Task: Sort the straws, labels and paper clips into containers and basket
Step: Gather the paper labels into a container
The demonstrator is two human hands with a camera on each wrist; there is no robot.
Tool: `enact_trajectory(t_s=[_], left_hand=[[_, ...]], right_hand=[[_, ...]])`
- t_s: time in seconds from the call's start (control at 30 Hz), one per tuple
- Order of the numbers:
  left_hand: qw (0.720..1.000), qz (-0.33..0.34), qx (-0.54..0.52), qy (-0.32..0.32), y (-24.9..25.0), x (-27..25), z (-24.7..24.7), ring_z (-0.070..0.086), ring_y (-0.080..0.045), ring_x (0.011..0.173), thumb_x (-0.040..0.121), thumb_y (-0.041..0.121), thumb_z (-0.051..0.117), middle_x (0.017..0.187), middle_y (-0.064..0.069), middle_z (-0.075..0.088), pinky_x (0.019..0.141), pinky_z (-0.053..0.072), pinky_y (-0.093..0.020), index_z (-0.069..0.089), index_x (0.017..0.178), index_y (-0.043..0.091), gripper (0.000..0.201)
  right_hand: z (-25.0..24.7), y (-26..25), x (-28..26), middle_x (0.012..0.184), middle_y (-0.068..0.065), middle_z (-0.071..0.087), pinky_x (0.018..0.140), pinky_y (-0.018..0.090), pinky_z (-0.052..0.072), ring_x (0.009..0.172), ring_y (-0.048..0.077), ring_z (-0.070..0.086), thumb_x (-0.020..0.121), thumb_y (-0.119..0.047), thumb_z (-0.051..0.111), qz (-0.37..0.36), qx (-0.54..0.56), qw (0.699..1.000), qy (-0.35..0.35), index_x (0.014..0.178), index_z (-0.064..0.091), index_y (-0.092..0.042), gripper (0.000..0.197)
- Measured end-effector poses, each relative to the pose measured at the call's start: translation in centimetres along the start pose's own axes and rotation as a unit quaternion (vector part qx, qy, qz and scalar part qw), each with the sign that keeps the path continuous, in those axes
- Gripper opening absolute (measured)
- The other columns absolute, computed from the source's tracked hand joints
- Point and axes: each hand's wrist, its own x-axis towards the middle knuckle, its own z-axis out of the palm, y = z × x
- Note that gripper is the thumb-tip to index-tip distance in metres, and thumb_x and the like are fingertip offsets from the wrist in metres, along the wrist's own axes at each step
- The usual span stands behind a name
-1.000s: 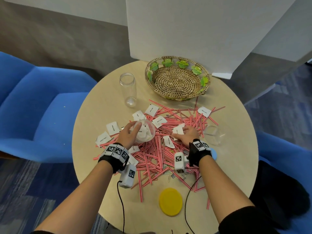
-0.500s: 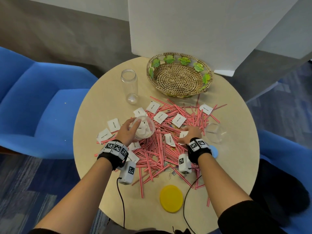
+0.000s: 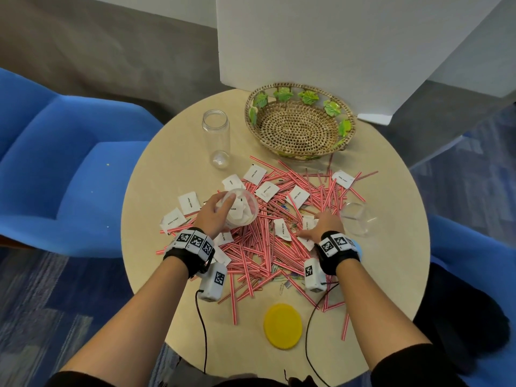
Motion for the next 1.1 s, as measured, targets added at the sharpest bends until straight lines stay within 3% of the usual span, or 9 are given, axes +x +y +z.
enact_trajectory(t_s=[0.1, 0.2, 0.27, 0.4, 0.57, 0.7, 0.87, 1.0, 1.1], left_hand=[[1.0, -0.005, 0.002, 0.004, -0.1, 0.0, 0.0, 0.062, -0.013, 0.091, 0.096, 0.052, 0.054, 0.12, -0.007, 0.058, 0.072, 0.063, -0.046, 0.051, 0.139, 0.02, 0.054], [1.0, -0.011, 0.005, 0.006, -0.1, 0.2, -0.2, 0.065, -0.019, 0.092, 0.096, 0.052, 0.054, 0.117, -0.01, 0.06, 0.065, 0.062, -0.038, 0.051, 0.137, 0.021, 0.051], [1.0, -0.011, 0.006, 0.003, 0.0, 0.4, -0.4, 0.067, -0.024, 0.093, 0.096, 0.053, 0.054, 0.115, -0.012, 0.062, 0.061, 0.061, -0.033, 0.052, 0.136, 0.022, 0.05], [1.0, -0.006, 0.012, 0.008, 0.2, 0.9, -0.8, 0.069, -0.023, 0.085, 0.095, 0.054, 0.054, 0.112, -0.01, 0.063, 0.059, 0.061, -0.032, 0.054, 0.134, 0.024, 0.049], [1.0, -0.011, 0.004, 0.01, -0.1, 1.6, -1.2, 0.071, -0.029, 0.079, 0.094, 0.056, 0.056, 0.111, -0.011, 0.065, 0.053, 0.054, -0.026, 0.055, 0.133, 0.026, 0.049], [1.0, -0.017, 0.007, 0.005, -0.3, 1.7, -1.0, 0.07, -0.029, 0.082, 0.095, 0.056, 0.055, 0.112, -0.009, 0.064, 0.053, 0.054, -0.024, 0.054, 0.133, 0.027, 0.048], [1.0, -0.017, 0.008, 0.005, -0.4, 1.7, -0.6, 0.071, -0.027, 0.08, 0.095, 0.055, 0.054, 0.109, -0.011, 0.065, 0.054, 0.056, -0.025, 0.053, 0.135, 0.025, 0.05], [1.0, -0.009, 0.008, -0.009, -0.2, 1.6, 0.2, 0.068, -0.029, 0.097, 0.095, 0.056, 0.054, 0.118, -0.013, 0.064, 0.057, 0.059, -0.03, 0.053, 0.137, 0.023, 0.053], [1.0, 0.004, 0.01, -0.013, 0.2, 1.3, 0.8, 0.066, -0.028, 0.104, 0.095, 0.055, 0.053, 0.122, -0.011, 0.062, 0.056, 0.059, -0.03, 0.053, 0.137, 0.021, 0.055]], right_hand=[[-1.7, -1.0, 0.8, 0.134, 0.015, 0.058, 0.097, 0.038, 0.048, 0.121, 0.033, 0.057, 0.068, -0.033, 0.089, 0.006, 0.087, 0.996, 0.015, 0.135, 0.052, -0.002, 0.083], [-3.1, -2.9, 2.6, 0.132, 0.013, 0.062, 0.098, 0.038, 0.05, 0.116, 0.03, 0.061, 0.058, -0.044, 0.091, -0.021, 0.144, 0.989, 0.028, 0.131, 0.058, -0.005, 0.089], [-3.4, -4.3, 3.4, 0.125, 0.012, 0.066, 0.089, 0.029, 0.047, 0.111, 0.028, 0.062, 0.068, -0.038, 0.088, -0.051, 0.127, 0.99, 0.041, 0.126, 0.062, -0.005, 0.071], [-2.1, -5.6, 4.4, 0.129, 0.016, 0.06, 0.094, 0.033, 0.045, 0.118, 0.031, 0.057, 0.08, -0.028, 0.081, -0.074, 0.042, 0.995, 0.049, 0.129, 0.057, 0.0, 0.062], [-1.1, -5.2, 4.5, 0.101, 0.01, 0.065, 0.071, 0.03, 0.044, 0.097, 0.031, 0.061, 0.082, -0.031, 0.076, -0.102, -0.021, 0.989, 0.102, 0.108, 0.064, -0.01, 0.036], [-1.5, -4.9, 4.3, 0.09, 0.009, 0.066, 0.067, 0.027, 0.04, 0.084, 0.029, 0.062, 0.08, -0.022, 0.077, -0.125, -0.012, 0.982, 0.142, 0.095, 0.064, -0.015, 0.021], [-2.8, -4.2, 3.3, 0.102, 0.009, 0.072, 0.076, 0.032, 0.05, 0.096, 0.032, 0.066, 0.082, -0.022, 0.074, -0.155, -0.028, 0.97, 0.183, 0.12, 0.065, -0.024, 0.039], [-3.9, -4.1, 1.7, 0.091, 0.007, 0.073, 0.071, 0.032, 0.053, 0.088, 0.028, 0.067, 0.084, -0.026, 0.073, -0.177, -0.014, 0.972, 0.155, 0.092, 0.078, -0.016, 0.014], [-4.6, -4.6, -0.2, 0.091, 0.002, 0.067, 0.077, 0.033, 0.053, 0.087, 0.022, 0.06, 0.08, -0.025, 0.08, -0.173, 0.052, 0.972, 0.151, 0.093, 0.076, -0.008, 0.021]])
